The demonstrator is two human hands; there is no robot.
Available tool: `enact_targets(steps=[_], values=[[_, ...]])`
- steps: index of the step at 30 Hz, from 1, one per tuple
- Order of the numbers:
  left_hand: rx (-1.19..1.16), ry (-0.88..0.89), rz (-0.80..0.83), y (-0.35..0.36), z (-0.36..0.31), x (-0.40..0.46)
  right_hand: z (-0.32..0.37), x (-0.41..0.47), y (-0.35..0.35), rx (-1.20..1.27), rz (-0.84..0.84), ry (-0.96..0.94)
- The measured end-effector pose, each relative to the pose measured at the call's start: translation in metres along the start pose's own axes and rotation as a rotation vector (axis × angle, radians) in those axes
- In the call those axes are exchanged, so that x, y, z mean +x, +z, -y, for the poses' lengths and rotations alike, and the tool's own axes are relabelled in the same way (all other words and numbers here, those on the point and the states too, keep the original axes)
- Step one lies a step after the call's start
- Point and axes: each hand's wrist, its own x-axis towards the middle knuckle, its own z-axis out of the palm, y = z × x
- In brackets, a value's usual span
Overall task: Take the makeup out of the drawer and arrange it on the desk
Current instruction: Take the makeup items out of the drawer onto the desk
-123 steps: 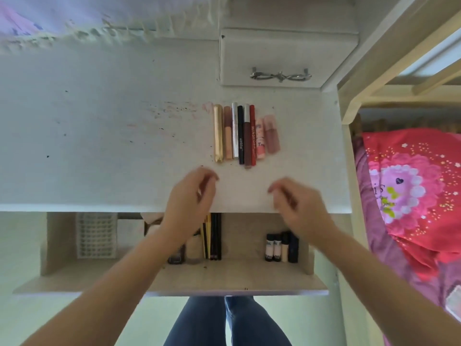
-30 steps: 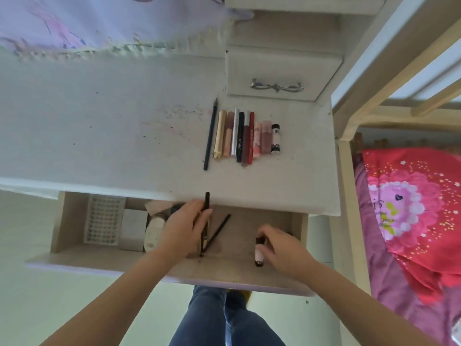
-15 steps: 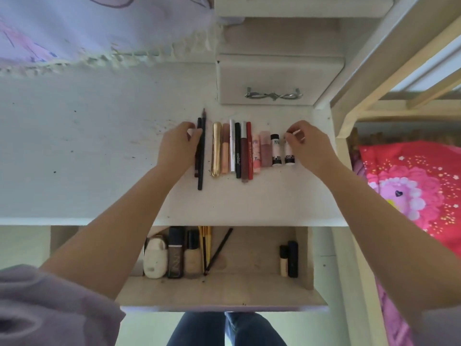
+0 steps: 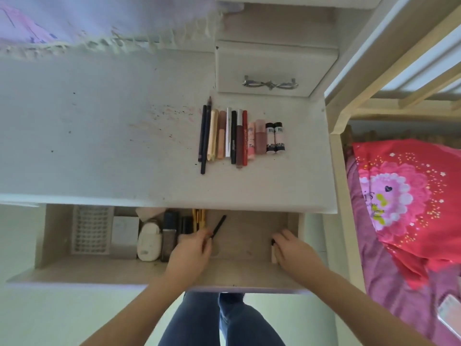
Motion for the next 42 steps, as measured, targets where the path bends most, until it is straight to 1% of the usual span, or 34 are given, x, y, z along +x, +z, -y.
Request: enact_targets(steps=[2,3,6,8,10,12,14,15,18,20,22,25,27,30,32,33,36,39,42], values=[[0.168,-0.084,0.067,0.020,0.002,0.013,0.004,0.006,0.011,-0.098,0.134,0.087],[0.247,-0.105,0.080,0.026,-0.001,0.021,0.007,0.010,0.013,-0.117,0.172,0.116],[0.424,-0.143,0.096,0.038,-0.005,0.039,0.015,0.022,0.016,-0.185,0.230,0.156],[0.514,-0.121,0.109,0.041,-0.007,0.048,0.016,0.027,0.015,-0.195,0.237,0.176],[0.546,-0.090,0.129,0.043,-0.008,0.054,0.011,0.030,0.016,-0.187,0.224,0.172],[0.486,-0.057,0.104,0.041,-0.009,0.051,0.007,0.030,0.017,-0.140,0.202,0.170],[0.344,0.005,0.049,0.036,-0.010,0.038,0.005,0.030,0.017,-0.059,0.164,0.201],[0.263,0.062,0.013,0.031,-0.010,0.029,0.004,0.029,0.016,-0.029,0.154,0.222],[0.073,0.224,-0.093,0.001,-0.010,0.005,0.001,0.025,0.016,0.020,0.203,0.230],[-0.023,0.245,-0.196,-0.031,-0.014,-0.001,0.002,0.019,0.013,0.099,0.210,0.182],[-0.141,0.224,-0.304,-0.067,-0.021,0.006,0.009,0.009,-0.001,0.165,0.187,0.060],[-0.228,0.190,-0.463,-0.117,-0.032,0.036,0.027,-0.001,-0.049,0.359,0.106,-0.084],[-0.252,0.142,-0.492,-0.138,-0.036,0.067,0.032,0.005,-0.093,0.471,-0.037,-0.105],[-0.224,0.031,-0.426,-0.152,-0.039,0.115,0.013,0.042,-0.153,0.609,-0.296,-0.013],[-0.156,-0.017,-0.370,-0.152,-0.044,0.140,-0.005,0.076,-0.181,0.595,-0.433,0.080],[-0.135,-0.033,-0.340,-0.151,-0.047,0.148,-0.014,0.092,-0.188,0.577,-0.469,0.132],[-0.104,-0.046,-0.298,-0.148,-0.055,0.162,-0.030,0.135,-0.188,0.486,-0.465,0.222],[-0.037,-0.026,-0.296,-0.143,-0.056,0.163,-0.028,0.155,-0.178,0.430,-0.486,0.201],[-0.067,-0.013,-0.295,-0.142,-0.054,0.157,-0.027,0.152,-0.174,0.445,-0.516,0.199]])
